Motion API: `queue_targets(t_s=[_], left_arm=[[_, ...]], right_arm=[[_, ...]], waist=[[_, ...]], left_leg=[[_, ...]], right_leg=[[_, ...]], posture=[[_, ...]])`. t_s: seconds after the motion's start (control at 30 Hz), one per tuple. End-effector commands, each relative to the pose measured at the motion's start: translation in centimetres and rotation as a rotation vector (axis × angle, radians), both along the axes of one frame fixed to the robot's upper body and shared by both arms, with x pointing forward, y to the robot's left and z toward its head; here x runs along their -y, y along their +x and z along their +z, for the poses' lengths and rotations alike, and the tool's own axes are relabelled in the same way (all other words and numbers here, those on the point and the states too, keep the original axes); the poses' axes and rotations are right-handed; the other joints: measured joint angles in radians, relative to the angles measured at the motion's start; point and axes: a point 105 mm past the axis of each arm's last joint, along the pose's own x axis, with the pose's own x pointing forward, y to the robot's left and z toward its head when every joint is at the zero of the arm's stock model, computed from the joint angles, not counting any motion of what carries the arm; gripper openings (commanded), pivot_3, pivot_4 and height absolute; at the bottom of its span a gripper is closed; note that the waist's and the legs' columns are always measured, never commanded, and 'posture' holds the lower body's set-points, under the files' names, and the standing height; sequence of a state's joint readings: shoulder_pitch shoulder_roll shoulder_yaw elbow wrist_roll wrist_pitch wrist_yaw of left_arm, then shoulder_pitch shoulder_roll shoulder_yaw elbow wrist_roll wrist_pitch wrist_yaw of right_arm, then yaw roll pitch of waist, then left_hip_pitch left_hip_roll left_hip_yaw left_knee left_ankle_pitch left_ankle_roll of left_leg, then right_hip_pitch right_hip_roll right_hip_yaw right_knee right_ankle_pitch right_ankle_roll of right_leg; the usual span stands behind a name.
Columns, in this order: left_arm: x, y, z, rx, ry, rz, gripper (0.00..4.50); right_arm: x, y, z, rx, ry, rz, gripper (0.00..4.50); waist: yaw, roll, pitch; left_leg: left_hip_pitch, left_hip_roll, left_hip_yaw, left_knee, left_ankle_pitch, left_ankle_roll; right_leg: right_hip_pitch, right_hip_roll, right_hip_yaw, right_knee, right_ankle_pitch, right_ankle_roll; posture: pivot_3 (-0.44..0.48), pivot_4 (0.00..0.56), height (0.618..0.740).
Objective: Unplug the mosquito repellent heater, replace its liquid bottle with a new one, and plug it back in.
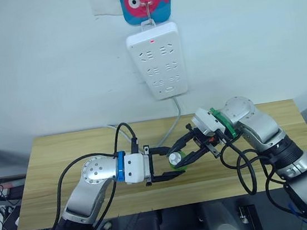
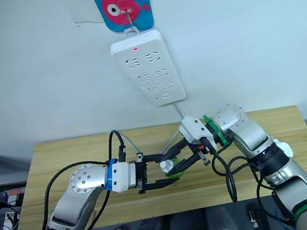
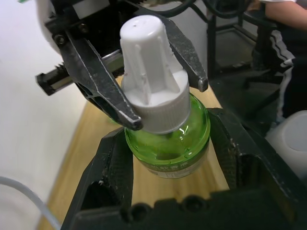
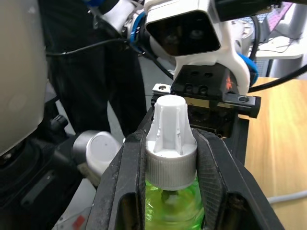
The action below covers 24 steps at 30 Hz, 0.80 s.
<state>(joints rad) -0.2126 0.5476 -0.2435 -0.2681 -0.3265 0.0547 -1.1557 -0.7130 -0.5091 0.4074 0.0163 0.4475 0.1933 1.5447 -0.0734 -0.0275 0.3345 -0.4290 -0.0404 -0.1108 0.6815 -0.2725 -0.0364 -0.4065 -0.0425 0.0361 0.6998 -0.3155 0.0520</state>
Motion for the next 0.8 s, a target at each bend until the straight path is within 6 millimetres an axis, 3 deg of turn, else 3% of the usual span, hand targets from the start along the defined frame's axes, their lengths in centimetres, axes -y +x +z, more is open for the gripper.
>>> queue_targets(t_s=[0.03,0.27,0.43,0.6,0.8], left_arm=[[2.0,-1.7,0.1,0.007,-0.010,-0.117,2.24],[1.8,-0.9,0.1,0.021,-0.008,-0.087,2.24],[1.3,0.4,0.1,0.008,-0.023,0.010,2.24],[0.9,1.0,-0.3,0.000,-0.020,0.098,2.24],[0.8,1.1,-0.4,-0.006,-0.023,0.128,2.24]], right_arm=[[0.0,-1.4,1.5,0.046,0.041,0.122,2.07],[3.7,-1.5,2.2,0.074,-0.007,-0.008,4.46],[5.2,-3.0,2.0,0.068,0.030,-0.265,4.46],[4.1,-2.7,1.0,0.131,0.132,-0.588,4.46],[2.3,-1.6,0.8,0.146,0.209,-0.763,4.46]], waist=[[0.000,0.000,0.000],[0.007,0.000,0.000],[0.012,0.001,-0.001],[0.008,0.001,-0.002],[0.007,0.001,-0.002]], left_leg=[[0.000,0.000,0.000,0.000,0.000,0.000],[0.000,0.000,-0.001,0.000,0.000,0.000],[0.000,0.000,0.000,0.000,0.000,0.000],[0.000,0.001,0.002,0.000,0.000,0.000],[0.001,0.001,0.002,0.000,0.000,0.000]], right_leg=[[0.000,0.000,0.000,0.001,0.000,0.000],[0.000,0.000,-0.001,0.000,0.000,0.000],[0.000,0.000,0.000,0.001,0.000,0.000],[0.000,0.001,0.001,0.004,0.000,0.000],[-0.001,0.001,0.002,0.006,0.000,0.000]], posture=[[-0.054,0.314,0.740],[-0.083,0.302,0.740],[-0.084,0.303,0.740],[-0.079,0.303,0.740],[-0.088,0.304,0.740]])
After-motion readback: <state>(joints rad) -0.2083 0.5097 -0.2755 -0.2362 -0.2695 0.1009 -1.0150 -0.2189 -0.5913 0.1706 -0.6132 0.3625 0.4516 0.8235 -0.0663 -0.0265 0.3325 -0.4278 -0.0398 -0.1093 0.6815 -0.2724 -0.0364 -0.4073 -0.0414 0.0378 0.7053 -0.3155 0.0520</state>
